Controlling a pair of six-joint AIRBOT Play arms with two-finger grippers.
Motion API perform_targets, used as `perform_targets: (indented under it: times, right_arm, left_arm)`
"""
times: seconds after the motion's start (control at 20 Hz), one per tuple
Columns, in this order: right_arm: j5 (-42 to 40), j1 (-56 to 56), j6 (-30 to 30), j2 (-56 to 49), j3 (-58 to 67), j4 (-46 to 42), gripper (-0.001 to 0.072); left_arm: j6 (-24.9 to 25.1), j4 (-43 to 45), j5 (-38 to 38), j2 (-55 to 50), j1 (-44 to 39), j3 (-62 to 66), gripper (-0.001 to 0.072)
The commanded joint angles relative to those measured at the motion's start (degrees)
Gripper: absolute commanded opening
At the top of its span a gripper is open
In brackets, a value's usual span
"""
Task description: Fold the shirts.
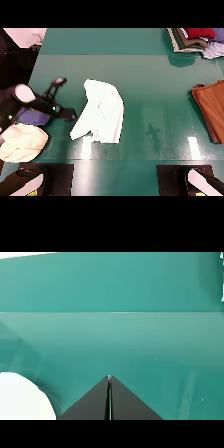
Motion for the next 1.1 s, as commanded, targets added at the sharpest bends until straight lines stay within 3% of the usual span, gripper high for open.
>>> perform_targets:
  times: [0.0, 0.3, 0.35, 0.4, 0.5, 0.55, 0.75, 0.95, 1.0, 1.05]
  right_arm:
    - [0.61, 0.02, 0.02, -0.02, -0.02, 0.0, 0.0014]
    - [0.74, 0.02, 0.02, -0.02, -0.02, 0.02, 0.0014]
    - [0.85, 0.02, 0.02, -0.02, -0.02, 0.02, 0.0015]
    - [0.94, 0.04, 0.02, -0.02, -0.02, 0.0, 0.0015]
    - [1.31, 0.02, 0.02, -0.02, -0.09, 0.0, 0.0014]
    - [2.08, 0.02, 0.02, -0.04, -0.09, 0.0, 0.0015]
    - [8.17, 1.49, 0.02, 0.7, -4.35, 0.11, 0.0014]
    - [9.25, 9.77, 0.02, 3.23, -21.68, 0.22, 0.0016]
    - [7.89, 13.46, 0.02, 3.58, -27.28, 0.26, 0.0063]
    - [5.66, 17.53, 0.04, 3.63, -32.85, 0.31, 0.0295]
  left_arm:
    - [0.13, -0.83, 6.21, -0.09, 0.39, -10.05, 0.0587]
    - [1.68, -6.12, 11.63, -0.37, 0.35, -13.44, 0.0586]
    - [2.54, -7.08, 11.61, -0.37, 0.02, -13.53, 0.0507]
    - [2.49, -7.61, 11.47, -0.37, -0.15, -13.53, 0.0359]
    - [2.43, -8.35, 12.07, -0.35, -0.15, -13.51, 0.0204]
    - [2.43, -8.33, 12.07, -0.35, -0.15, -13.35, 0.0015]
    - [2.16, -4.74, 7.8, 1.81, -0.13, -4.76, 0.0022]
    - [1.92, 1.11, 5.7, 5.79, -0.09, 10.05, 0.0023]
    - [1.92, 0.83, 5.73, 6.03, -0.09, 12.59, 0.0023]
    - [1.95, 0.42, 5.6, 6.03, -0.09, 14.6, 0.0023]
